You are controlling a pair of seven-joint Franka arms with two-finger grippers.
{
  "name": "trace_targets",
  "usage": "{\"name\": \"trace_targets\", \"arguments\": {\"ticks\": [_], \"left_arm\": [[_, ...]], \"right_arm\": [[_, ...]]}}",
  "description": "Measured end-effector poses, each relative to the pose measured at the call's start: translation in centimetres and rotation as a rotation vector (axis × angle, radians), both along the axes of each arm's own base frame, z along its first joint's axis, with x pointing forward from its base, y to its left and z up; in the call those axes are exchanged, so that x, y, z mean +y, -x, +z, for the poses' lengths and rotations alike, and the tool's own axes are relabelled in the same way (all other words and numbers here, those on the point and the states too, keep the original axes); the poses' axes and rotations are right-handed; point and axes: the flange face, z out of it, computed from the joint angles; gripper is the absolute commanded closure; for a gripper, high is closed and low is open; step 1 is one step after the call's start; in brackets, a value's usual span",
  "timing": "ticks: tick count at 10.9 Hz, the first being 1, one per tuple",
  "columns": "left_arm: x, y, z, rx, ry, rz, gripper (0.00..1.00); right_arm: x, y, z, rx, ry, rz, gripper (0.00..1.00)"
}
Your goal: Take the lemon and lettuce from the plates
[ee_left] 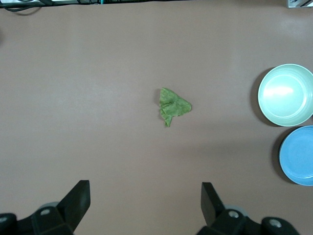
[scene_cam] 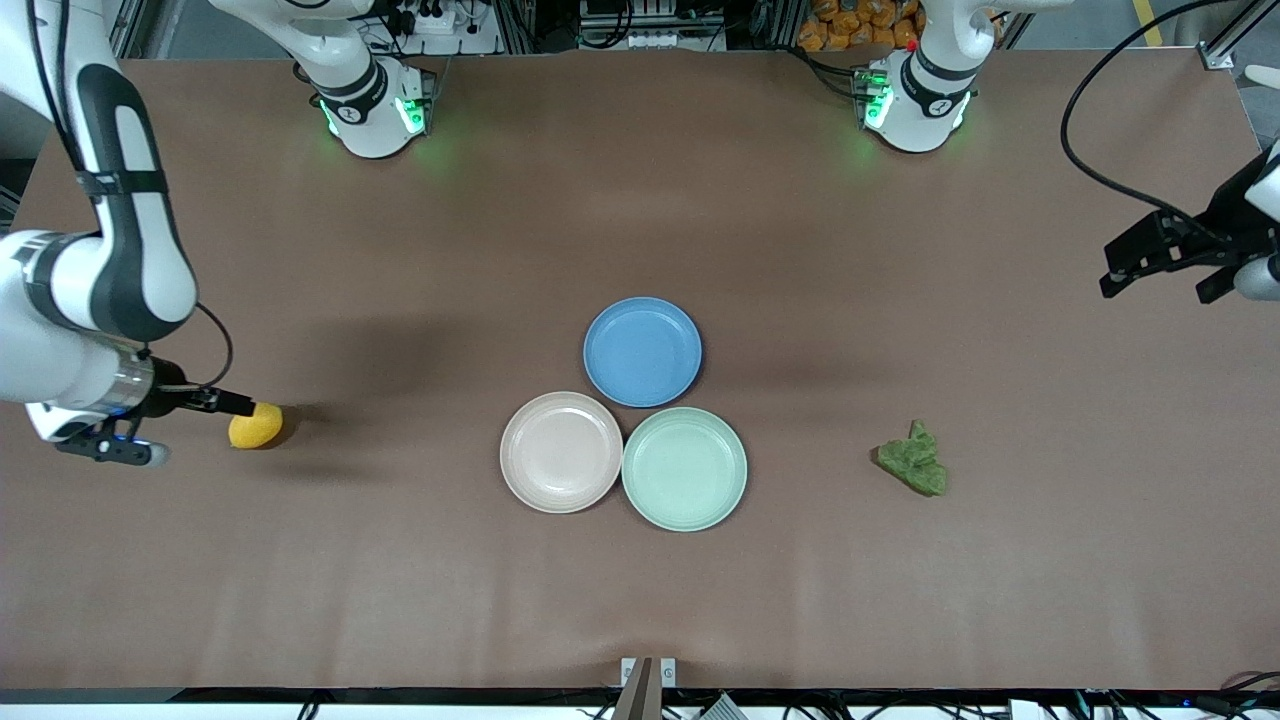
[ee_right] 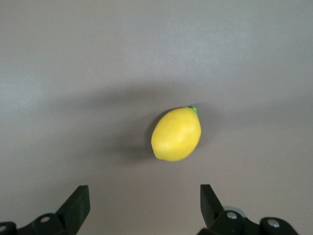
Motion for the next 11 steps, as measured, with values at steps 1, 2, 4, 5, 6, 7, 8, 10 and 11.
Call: {"name": "trace_targets", "arguments": {"ticks": [1,2,4,5,6,7,8,10,11], "left_arm": [[0.1,0.2,0.3,-0.003,0.001,0.001,0.0],[0.1,0.4,0.4,-0.003,0.001,0.0,0.0],[-0.3,0.5,-0.1,0.009,0.002,-0.006,0.0],[-0.5,0.5,-0.3,0.015,0.002,-0.01,0.0],[-0.6,0.5,-0.4,0.016,0.002,-0.012,0.0],[-0.7,0.6,-0.3,0.015,0.002,-0.013,0.0],[-0.7,0.7,-0.1,0.014,0.002,-0.014,0.0],[-0.6,1.1,0.4,0.01,0.003,-0.013,0.0],[-0.5,1.2,0.6,0.007,0.004,-0.011,0.0]], "right_arm": [[-0.3,-0.2,0.8,-0.009,0.001,-0.004,0.0],[-0.4,-0.4,1.6,-0.006,-0.001,-0.005,0.0],[-0.3,-0.6,4.7,0.013,-0.008,-0.005,0.0],[-0.2,-0.6,6.5,0.024,-0.013,-0.004,0.0],[-0.2,-0.5,8.1,0.03,-0.016,-0.005,0.0],[-0.1,-0.5,9.3,0.037,-0.016,-0.014,0.0],[0.0,-0.5,10.2,0.046,-0.018,-0.02,0.0],[0.1,-0.5,12.1,0.051,-0.018,-0.02,0.0],[0.1,-0.3,13.1,0.048,-0.011,-0.018,0.0]]}}
